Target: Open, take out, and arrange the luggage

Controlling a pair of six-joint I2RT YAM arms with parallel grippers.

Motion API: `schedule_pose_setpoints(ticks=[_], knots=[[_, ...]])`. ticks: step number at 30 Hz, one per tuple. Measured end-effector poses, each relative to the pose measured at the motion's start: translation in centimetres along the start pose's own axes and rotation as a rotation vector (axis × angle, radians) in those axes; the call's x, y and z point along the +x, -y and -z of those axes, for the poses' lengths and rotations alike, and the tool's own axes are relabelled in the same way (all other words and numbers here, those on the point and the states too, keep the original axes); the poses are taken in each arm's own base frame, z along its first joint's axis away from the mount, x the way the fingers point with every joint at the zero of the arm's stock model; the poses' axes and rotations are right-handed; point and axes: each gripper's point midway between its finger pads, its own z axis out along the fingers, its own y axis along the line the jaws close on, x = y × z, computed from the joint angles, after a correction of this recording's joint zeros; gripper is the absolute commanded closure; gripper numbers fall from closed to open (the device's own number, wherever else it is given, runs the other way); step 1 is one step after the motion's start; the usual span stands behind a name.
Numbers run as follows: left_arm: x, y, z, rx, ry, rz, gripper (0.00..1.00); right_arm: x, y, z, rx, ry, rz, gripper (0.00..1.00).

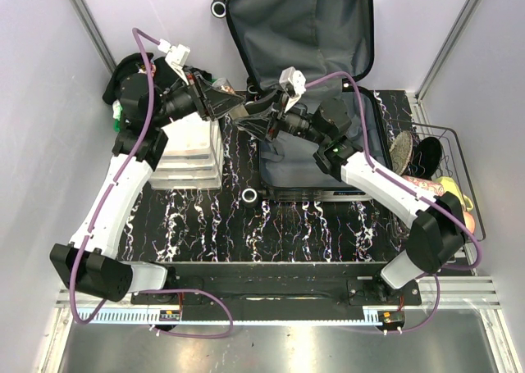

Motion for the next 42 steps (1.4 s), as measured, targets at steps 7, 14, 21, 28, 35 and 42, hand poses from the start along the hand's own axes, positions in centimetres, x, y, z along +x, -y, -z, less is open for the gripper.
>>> schedule_pose_setpoints(ticks=[7, 14, 21, 28, 35, 42], knots=[[-1.7, -2.6, 0.9, -0.068, 0.011, -0.026, 1.00, -0.9, 1.3, 0.8, 0.105, 0.017, 0.056, 0.00], [-3.6, -9.8, 4.5, -0.354, 0.013, -0.232, 1.00, -0.8, 6.7, 4.8, 0.283, -0.113, 0.052, 0.00], [-4.3, -18.8, 8.0, -0.638, -0.026, -0.318, 1.00, 1.9, 14.9, 11.5, 0.505, -0.280, -0.052, 0.00], [-2.3, -23.5, 9.3, -0.743, -0.103, -0.325, 1.00, 6.2, 19.7, 16.8, 0.643, -0.385, -0.167, 0.00], [-1.8, -24.7, 9.7, -0.761, -0.099, -0.352, 1.00, 11.0, 23.6, 19.6, 0.767, -0.486, -0.220, 0.00], [-1.1, -26.5, 9.7, -0.778, -0.098, -0.356, 1.00, 14.8, 27.2, 20.3, 0.834, -0.555, -0.244, 0.00]])
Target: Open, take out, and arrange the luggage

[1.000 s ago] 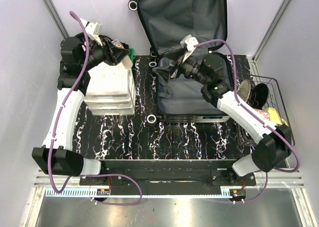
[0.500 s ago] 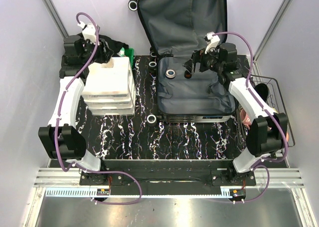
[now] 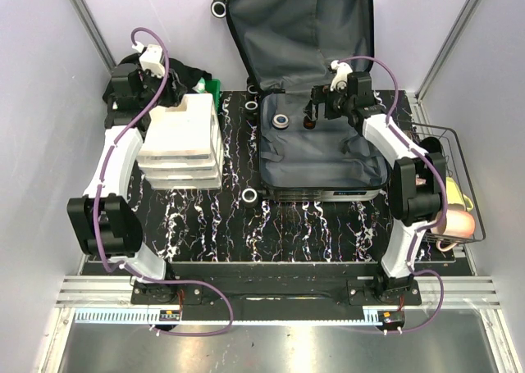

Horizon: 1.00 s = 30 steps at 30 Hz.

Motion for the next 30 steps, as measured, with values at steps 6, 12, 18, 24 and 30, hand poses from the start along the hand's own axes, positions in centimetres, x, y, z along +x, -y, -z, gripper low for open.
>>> schedule_pose_setpoints(ticks=[6, 12, 18, 24, 30], knots=[[2.0, -0.6, -1.1, -0.002, -0.048, 0.017, 0.49, 0.7, 1.5, -2.5, 0.037, -0.023, -0.022, 0.00], [1.9, -0.7, -1.1, -0.004, -0.041, 0.007, 0.35, 1.3, 3.2, -4.6, 0.084, -0.035, -0.034, 0.02], [2.8, -0.8, -1.1, -0.010, -0.059, 0.017, 0.06, 3.4, 4.9, -6.6, 0.132, -0.081, -0.049, 0.04], [1.4, 0.0, 0.5, -0.004, -0.041, 0.022, 0.01, 5.9, 6.2, -8.3, 0.159, -0.133, -0.051, 0.05], [-3.4, 1.9, 4.4, 0.009, 0.068, -0.009, 0.01, 7.3, 7.0, -9.6, 0.206, -0.174, 0.006, 0.08]])
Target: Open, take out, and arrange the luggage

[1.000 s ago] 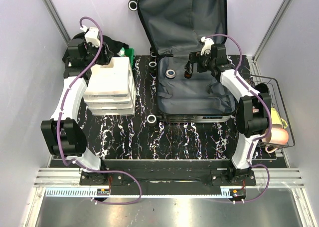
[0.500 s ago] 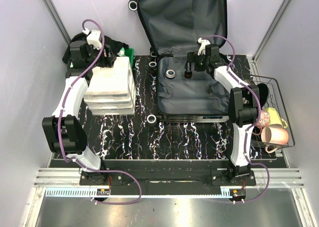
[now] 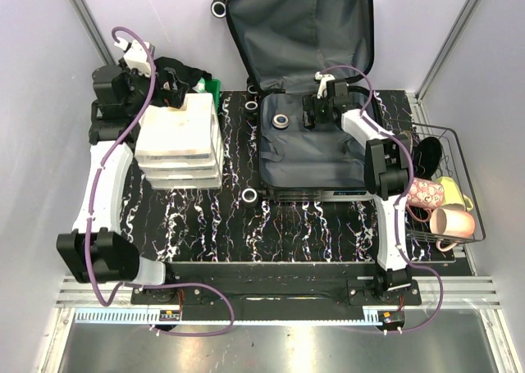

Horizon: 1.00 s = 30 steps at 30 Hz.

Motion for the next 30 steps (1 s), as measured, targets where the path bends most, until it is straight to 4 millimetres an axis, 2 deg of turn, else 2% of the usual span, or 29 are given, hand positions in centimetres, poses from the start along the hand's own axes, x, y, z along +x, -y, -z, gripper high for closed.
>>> schedule_pose_setpoints(ticks=[4, 7, 10, 11, 12, 19, 21, 24, 26, 29, 30], knots=[[-2.8, 1.1, 2.6, -0.001, 0.061, -0.034, 0.01, 0.5, -0.4, -1.3, 0.029, -0.018, 0.049, 0.12], [-3.7, 1.9, 3.9, 0.016, 0.074, -0.060, 0.01, 1.2, -0.7, -2.3, 0.039, -0.038, 0.074, 0.19], [-3.9, 2.6, 4.6, 0.044, 0.064, -0.069, 0.01, 1.7, -0.8, -2.9, 0.044, -0.054, 0.086, 0.35], [-3.8, 2.8, 4.7, 0.055, 0.058, -0.071, 0.01, 1.8, -0.9, -3.1, 0.044, -0.059, 0.088, 0.45], [-3.7, 3.0, 4.8, 0.063, 0.052, -0.076, 0.01, 1.9, -0.9, -3.3, 0.046, -0.064, 0.088, 0.50], [-3.1, 4.0, 5.8, 0.107, 0.024, -0.109, 0.01, 1.9, -1.0, -3.4, 0.045, -0.077, 0.072, 0.73], [-3.1, 4.5, 6.0, 0.133, 0.024, -0.118, 0.01, 1.9, -1.2, -3.3, 0.032, -0.082, 0.061, 0.76], [-3.3, 5.6, 6.2, 0.193, 0.027, -0.120, 0.01, 1.5, -2.3, -2.3, -0.040, -0.088, 0.005, 0.80], [-3.9, 6.6, 6.2, 0.240, 0.037, -0.129, 0.01, 0.2, -4.0, -0.6, -0.150, -0.081, -0.062, 0.88], [-4.9, 8.9, 6.2, 0.315, 0.068, -0.177, 0.01, -4.2, -6.8, 3.7, -0.347, -0.020, -0.182, 0.96], [-5.3, 10.0, 6.1, 0.347, 0.089, -0.201, 0.01, -6.6, -8.0, 5.9, -0.437, 0.018, -0.235, 0.98]])
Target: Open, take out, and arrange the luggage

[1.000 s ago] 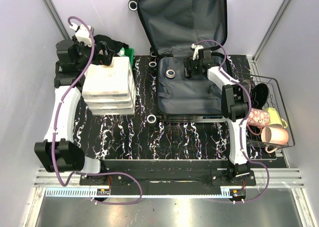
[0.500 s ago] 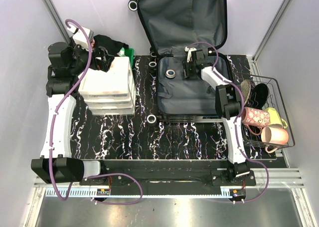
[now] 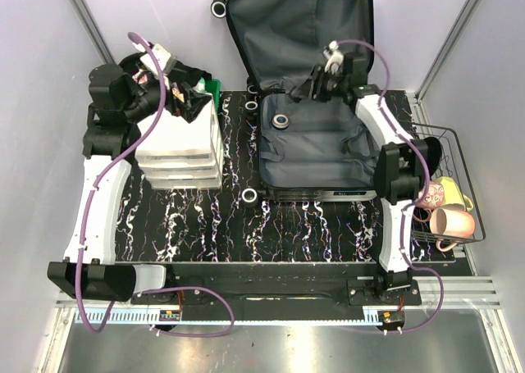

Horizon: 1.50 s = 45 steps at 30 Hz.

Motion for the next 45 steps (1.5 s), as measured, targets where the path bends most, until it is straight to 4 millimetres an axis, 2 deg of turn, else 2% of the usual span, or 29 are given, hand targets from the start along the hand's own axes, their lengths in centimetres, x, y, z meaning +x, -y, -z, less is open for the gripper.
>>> schedule_pose_setpoints(ticks=[2, 3, 7, 9, 11, 14, 17, 22, 27, 35, 43, 44, 45], knots=[[-0.9, 1.3, -0.8, 0.043, 0.041, -0.037, 0.01, -3.4, -4.3, 2.7, -0.148, 0.072, -0.043, 1.00], [-1.4, 1.8, -1.2, 0.060, 0.079, -0.066, 0.01, -5.8, -7.2, 4.7, -0.250, 0.135, -0.072, 1.00], [-1.6, 3.5, -2.3, 0.093, 0.174, -0.144, 0.01, -10.1, -15.8, 11.0, -0.543, 0.235, -0.107, 1.00], [-1.6, 4.6, -3.1, 0.106, 0.222, -0.196, 0.01, -10.5, -19.0, 13.2, -0.648, 0.241, -0.102, 1.00], [-1.4, 6.3, -4.1, 0.137, 0.254, -0.239, 0.01, -9.9, -21.3, 14.4, -0.716, 0.217, -0.114, 1.00], [-0.8, 9.2, -5.6, 0.173, 0.313, -0.334, 0.01, -8.4, -24.3, 15.4, -0.804, 0.158, -0.137, 1.00], [-0.4, 11.1, -6.3, 0.189, 0.352, -0.416, 0.01, -6.7, -26.6, 16.0, -0.867, 0.091, -0.144, 1.00], [-1.7, 13.0, -6.6, 0.159, 0.455, -0.579, 0.05, -3.9, -29.7, 17.2, -0.941, 0.001, -0.124, 1.00], [-2.7, 14.7, -6.2, 0.126, 0.532, -0.700, 0.10, -2.6, -31.5, 18.2, -0.981, -0.038, -0.086, 1.00], [-4.5, 14.4, -5.8, 0.035, 0.584, -0.779, 0.35, -1.9, -32.7, 19.0, -1.006, -0.060, -0.059, 1.00], [-4.2, 14.6, -6.0, 0.033, 0.572, -0.784, 0.55, -2.1, -32.9, 19.0, -1.008, -0.045, -0.059, 1.00], [-4.2, 14.6, -6.0, 0.032, 0.572, -0.783, 0.58, -2.1, -32.9, 19.0, -1.008, -0.045, -0.059, 0.97], [-4.2, 14.6, -6.0, 0.031, 0.571, -0.784, 0.66, -2.2, -32.9, 19.0, -1.009, -0.044, -0.058, 0.89]])
